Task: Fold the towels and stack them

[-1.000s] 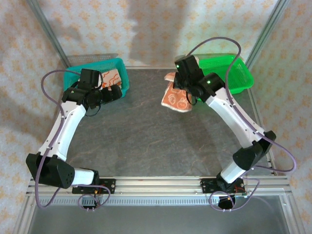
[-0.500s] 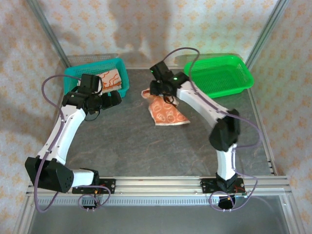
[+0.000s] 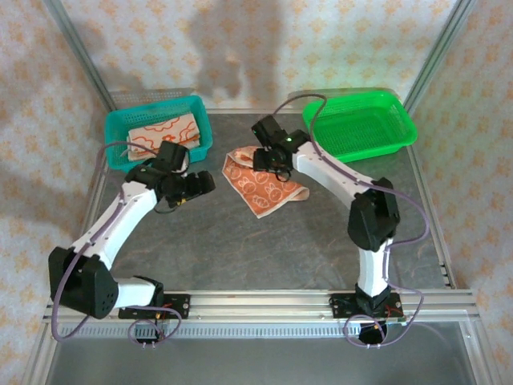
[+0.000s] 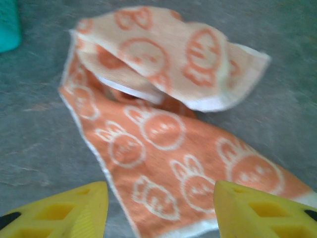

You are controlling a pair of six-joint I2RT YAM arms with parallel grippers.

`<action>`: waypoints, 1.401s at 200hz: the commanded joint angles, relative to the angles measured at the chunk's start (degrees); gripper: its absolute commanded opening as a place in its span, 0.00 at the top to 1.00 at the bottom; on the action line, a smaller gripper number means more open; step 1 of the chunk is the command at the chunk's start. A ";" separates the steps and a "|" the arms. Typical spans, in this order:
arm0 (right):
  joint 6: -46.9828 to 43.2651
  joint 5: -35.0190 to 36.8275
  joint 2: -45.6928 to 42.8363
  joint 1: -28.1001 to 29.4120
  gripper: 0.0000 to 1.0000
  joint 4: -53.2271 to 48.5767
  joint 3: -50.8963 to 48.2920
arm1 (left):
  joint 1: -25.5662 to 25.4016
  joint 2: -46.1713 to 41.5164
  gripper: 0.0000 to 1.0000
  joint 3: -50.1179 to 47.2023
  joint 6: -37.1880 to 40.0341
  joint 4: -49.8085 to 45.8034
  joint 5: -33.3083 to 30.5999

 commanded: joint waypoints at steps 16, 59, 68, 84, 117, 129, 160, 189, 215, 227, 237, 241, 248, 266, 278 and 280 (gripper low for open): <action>3.53 4.29 -10.77 -3.68 0.43 4.23 -13.33 | -9.21 6.76 0.31 -1.36 -8.24 9.98 -1.16; 4.99 6.76 -18.00 -5.26 0.44 5.38 -22.49 | -17.38 19.80 0.52 4.34 -10.85 13.39 -2.70; 5.09 7.15 -19.05 -5.35 0.44 5.21 -23.58 | -18.67 22.50 0.53 6.19 -11.28 12.97 -2.96; 5.27 7.79 -20.70 -5.39 0.44 5.12 -25.35 | -20.88 26.51 0.54 9.15 -11.95 12.66 -3.30; 5.27 8.57 -23.15 -5.85 0.43 4.71 -28.03 | -24.30 32.45 0.57 14.57 -12.49 9.36 -5.74; 5.23 8.84 -23.74 -6.06 0.43 4.67 -28.69 | -25.01 34.87 0.57 15.88 -12.52 7.83 -6.49; 5.15 8.53 -24.66 -6.33 0.43 4.94 -29.73 | -26.12 38.82 0.58 18.33 -12.58 5.32 -8.78; 5.28 7.91 -25.17 -6.27 0.43 5.14 -30.41 | -26.51 40.90 0.60 20.09 -12.63 2.78 -12.14; 5.28 7.69 -25.39 -6.32 0.43 5.24 -30.66 | -26.55 42.00 0.75 20.03 -12.30 1.70 -12.92; 5.26 7.68 -25.26 -6.34 0.43 5.21 -30.59 | -26.46 41.78 0.83 18.89 -12.16 0.98 -13.68; 5.19 7.54 -25.17 -6.34 0.43 5.27 -30.54 | -26.39 40.99 0.88 17.61 -11.65 0.11 -14.79; 5.15 7.35 -25.15 -6.31 0.43 5.29 -30.49 | -26.39 40.48 0.89 16.97 -11.43 -0.23 -15.51; 5.02 7.08 -24.97 -6.34 0.43 5.37 -30.44 | -26.17 39.41 0.92 15.62 -11.16 -0.90 -16.80; 5.04 6.40 -24.24 -6.34 0.43 5.57 -30.39 | -25.16 35.84 0.98 11.17 -10.38 -2.00 -18.32; 5.27 5.63 -23.78 -6.31 0.43 5.93 -30.48 | -24.01 33.68 0.97 7.36 -10.16 -2.02 -18.90; 5.26 5.48 -23.66 -6.33 0.43 5.97 -30.48 | -23.73 32.19 0.98 6.96 -10.10 -2.07 -18.96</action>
